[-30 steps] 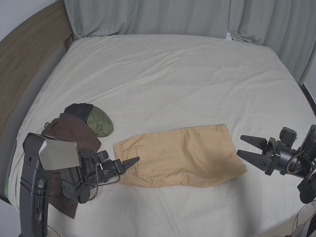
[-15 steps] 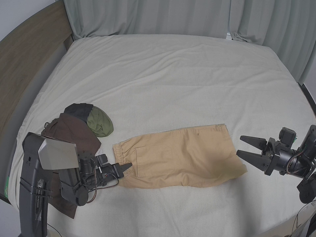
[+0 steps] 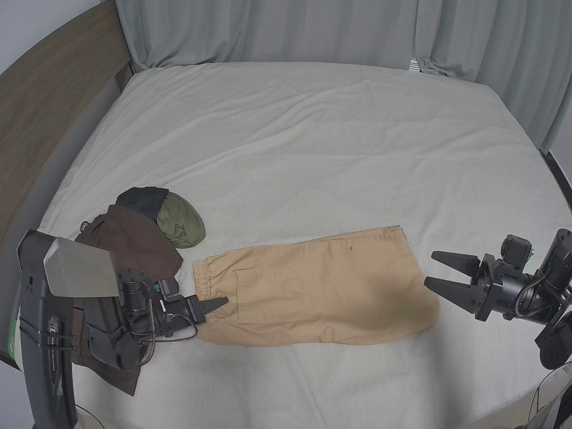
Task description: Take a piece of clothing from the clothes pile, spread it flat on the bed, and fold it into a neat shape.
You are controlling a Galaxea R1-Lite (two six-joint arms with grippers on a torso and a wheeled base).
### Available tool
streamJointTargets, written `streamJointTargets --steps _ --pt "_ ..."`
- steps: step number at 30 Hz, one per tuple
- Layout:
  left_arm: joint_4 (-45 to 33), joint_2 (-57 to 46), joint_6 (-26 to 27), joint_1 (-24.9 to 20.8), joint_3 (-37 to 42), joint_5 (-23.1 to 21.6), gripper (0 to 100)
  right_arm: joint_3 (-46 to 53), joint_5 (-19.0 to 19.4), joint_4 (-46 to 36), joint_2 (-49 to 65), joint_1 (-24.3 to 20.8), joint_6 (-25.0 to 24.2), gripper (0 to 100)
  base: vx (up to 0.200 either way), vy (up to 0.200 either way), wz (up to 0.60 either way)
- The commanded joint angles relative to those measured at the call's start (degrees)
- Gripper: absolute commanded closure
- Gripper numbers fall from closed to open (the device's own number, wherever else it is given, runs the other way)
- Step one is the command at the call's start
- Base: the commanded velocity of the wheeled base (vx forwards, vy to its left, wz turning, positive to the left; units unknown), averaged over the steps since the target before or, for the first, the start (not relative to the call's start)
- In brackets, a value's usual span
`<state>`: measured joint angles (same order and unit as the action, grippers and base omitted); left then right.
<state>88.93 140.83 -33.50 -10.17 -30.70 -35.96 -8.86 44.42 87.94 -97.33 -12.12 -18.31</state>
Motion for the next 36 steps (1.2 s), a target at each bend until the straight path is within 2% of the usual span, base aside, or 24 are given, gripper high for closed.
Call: streamJointTargets --steps 1,8,13,17,36 --pt "0.2 -4.3 -0.6 2.1 2.8 -1.6 100 0.2 0.0 0.0 -1.1 -0.8 0.0 0 0.000 0.000 0.00" --pt "0.2 -8.1 -0.6 4.5 6.0 -3.1 100 0.8 -2.5 0.0 -2.6 -3.5 0.3 0 0.000 0.000 0.00" --pt "0.2 -8.7 -0.6 5.5 6.9 -4.3 100 0.9 -2.8 0.1 -4.5 -4.3 2.8 0 0.000 0.000 0.00" --pt "0.2 -8.9 -0.5 5.9 7.6 -4.6 100 0.9 -2.8 0.1 -5.0 -4.3 3.0 0 0.000 0.000 0.00" --pt "0.2 -15.1 -0.2 14.7 13.3 -14.8 100 1.2 -2.8 0.1 -5.1 -4.6 3.1 0 0.000 0.000 0.00"
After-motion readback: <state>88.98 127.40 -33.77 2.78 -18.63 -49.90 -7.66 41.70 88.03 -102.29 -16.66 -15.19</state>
